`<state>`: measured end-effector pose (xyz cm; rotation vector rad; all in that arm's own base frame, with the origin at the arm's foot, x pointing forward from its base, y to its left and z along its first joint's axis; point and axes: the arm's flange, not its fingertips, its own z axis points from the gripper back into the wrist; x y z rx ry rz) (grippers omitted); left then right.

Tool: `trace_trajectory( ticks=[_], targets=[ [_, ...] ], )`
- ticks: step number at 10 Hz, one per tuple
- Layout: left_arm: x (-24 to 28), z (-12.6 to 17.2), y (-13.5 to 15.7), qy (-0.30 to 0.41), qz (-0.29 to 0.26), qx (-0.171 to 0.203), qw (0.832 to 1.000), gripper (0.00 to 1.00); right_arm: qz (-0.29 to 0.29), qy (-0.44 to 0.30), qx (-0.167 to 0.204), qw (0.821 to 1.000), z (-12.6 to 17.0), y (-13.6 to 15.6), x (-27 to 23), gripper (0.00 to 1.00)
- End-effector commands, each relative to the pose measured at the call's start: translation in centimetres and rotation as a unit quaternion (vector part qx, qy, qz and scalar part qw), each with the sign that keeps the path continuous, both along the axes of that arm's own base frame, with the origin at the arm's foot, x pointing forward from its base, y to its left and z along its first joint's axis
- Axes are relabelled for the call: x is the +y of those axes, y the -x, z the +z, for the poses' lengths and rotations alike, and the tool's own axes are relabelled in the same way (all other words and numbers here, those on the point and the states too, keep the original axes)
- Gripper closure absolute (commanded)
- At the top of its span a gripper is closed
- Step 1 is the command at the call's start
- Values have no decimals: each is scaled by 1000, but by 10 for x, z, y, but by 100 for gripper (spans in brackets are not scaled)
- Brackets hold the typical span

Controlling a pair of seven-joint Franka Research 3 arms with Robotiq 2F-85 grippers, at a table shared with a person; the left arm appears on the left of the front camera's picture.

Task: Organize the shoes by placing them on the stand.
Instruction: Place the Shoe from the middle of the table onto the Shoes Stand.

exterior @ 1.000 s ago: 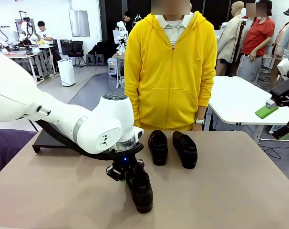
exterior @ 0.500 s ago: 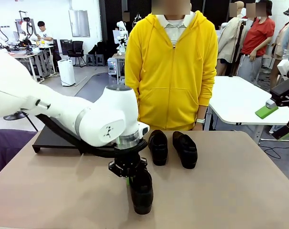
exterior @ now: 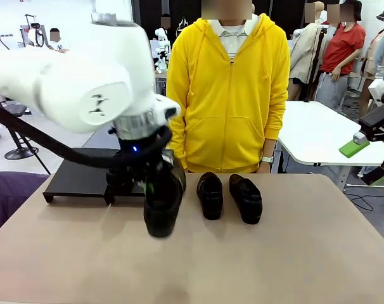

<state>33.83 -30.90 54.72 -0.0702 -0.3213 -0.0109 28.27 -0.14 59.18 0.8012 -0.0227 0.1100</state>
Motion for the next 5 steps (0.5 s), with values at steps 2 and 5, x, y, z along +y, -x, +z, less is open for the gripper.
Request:
trace_trajectory(
  ticks=[2, 5],
  targets=[
    [22, -30, -22, 27, 67, -192, 979, 100, 10, -8, -6, 1000, 3, -1, 0, 0],
    [27, -1, -18, 47, 51, -130, 989, 100, 10, -8, -6, 1000, 3, -1, 0, 0]
  ],
)
